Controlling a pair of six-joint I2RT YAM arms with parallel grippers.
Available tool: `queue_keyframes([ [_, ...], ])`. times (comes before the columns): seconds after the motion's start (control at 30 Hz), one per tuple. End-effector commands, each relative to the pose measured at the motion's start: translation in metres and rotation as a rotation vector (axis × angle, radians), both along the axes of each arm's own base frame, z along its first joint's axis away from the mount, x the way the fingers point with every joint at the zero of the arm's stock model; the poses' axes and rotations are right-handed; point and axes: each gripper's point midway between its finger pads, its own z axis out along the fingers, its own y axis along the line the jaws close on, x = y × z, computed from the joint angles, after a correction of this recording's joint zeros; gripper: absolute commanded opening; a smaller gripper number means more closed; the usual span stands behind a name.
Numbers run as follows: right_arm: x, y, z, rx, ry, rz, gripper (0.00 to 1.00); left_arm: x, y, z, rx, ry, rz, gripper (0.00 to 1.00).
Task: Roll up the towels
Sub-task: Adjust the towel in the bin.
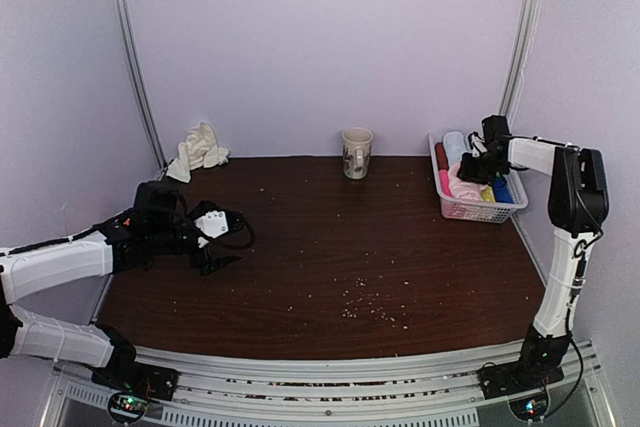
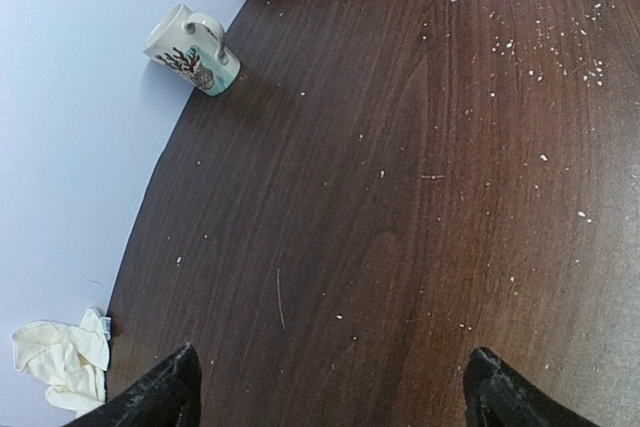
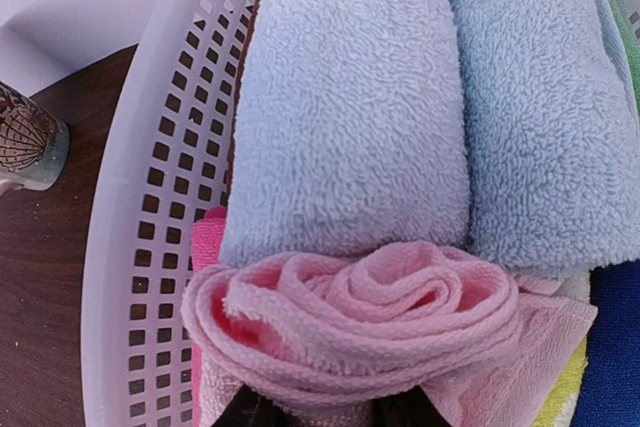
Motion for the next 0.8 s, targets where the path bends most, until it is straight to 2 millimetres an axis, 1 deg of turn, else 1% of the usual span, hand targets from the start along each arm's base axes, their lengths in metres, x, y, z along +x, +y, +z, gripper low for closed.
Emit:
queue_keyframes([
  [0.0,-0.024,-0.011,-0.068,-0.058,0.205,-0.023,0.31,0.005,0.001,0.005,-0.008,-0.037,0.005,0.93],
  [0.07,-0.026,-0.014,-0.074,-0.072,0.234,-0.023,0.32,0.005,0.001,0.006,-0.01,-0.04,0.007,0.93],
  [0.13,-0.026,-0.015,-0.074,-0.086,0.254,-0.017,0.33,0.006,0.001,0.007,-0.011,-0.04,0.009,0.93],
  [0.17,-0.025,-0.014,-0.07,-0.086,0.247,-0.013,0.33,0.006,0.001,0.008,-0.013,-0.041,0.012,0.93],
  [0.2,-0.024,-0.013,-0.06,-0.084,0.228,-0.011,0.35,0.008,0.001,0.008,-0.014,-0.039,0.019,0.93],
  [0.3,-0.017,-0.01,-0.018,-0.09,0.133,-0.015,0.42,0.014,0.002,0.014,-0.017,-0.046,0.04,0.98],
  [0.37,-0.013,-0.005,0.019,-0.105,0.062,-0.005,0.49,0.021,0.004,0.021,-0.025,-0.052,0.061,0.98],
  [0.47,-0.014,0.006,0.071,-0.124,-0.02,0.019,0.62,0.034,0.01,0.035,-0.032,-0.057,0.094,0.98],
  [0.5,-0.016,0.01,0.084,-0.131,-0.041,0.028,0.68,0.039,0.013,0.041,-0.035,-0.062,0.113,0.98],
  [0.53,-0.018,0.013,0.098,-0.14,-0.067,0.031,0.77,0.046,0.017,0.048,-0.038,-0.071,0.138,0.98],
  [0.57,-0.021,0.016,0.111,-0.149,-0.091,0.037,0.95,0.055,0.022,0.056,-0.039,-0.082,0.169,0.98],
  [0.6,-0.024,0.019,0.121,-0.151,-0.11,0.041,0.99,0.064,0.027,0.063,-0.035,-0.092,0.205,0.98],
  [0.63,-0.028,0.024,0.132,-0.153,-0.131,0.049,1.0,0.073,0.032,0.072,-0.031,-0.104,0.243,0.98],
  [0.73,-0.045,0.038,0.159,-0.181,-0.192,0.062,1.0,0.101,0.047,0.089,-0.025,-0.102,0.354,0.98],
  [0.77,-0.051,0.043,0.166,-0.196,-0.215,0.061,1.0,0.112,0.055,0.095,-0.025,-0.099,0.401,0.98],
])
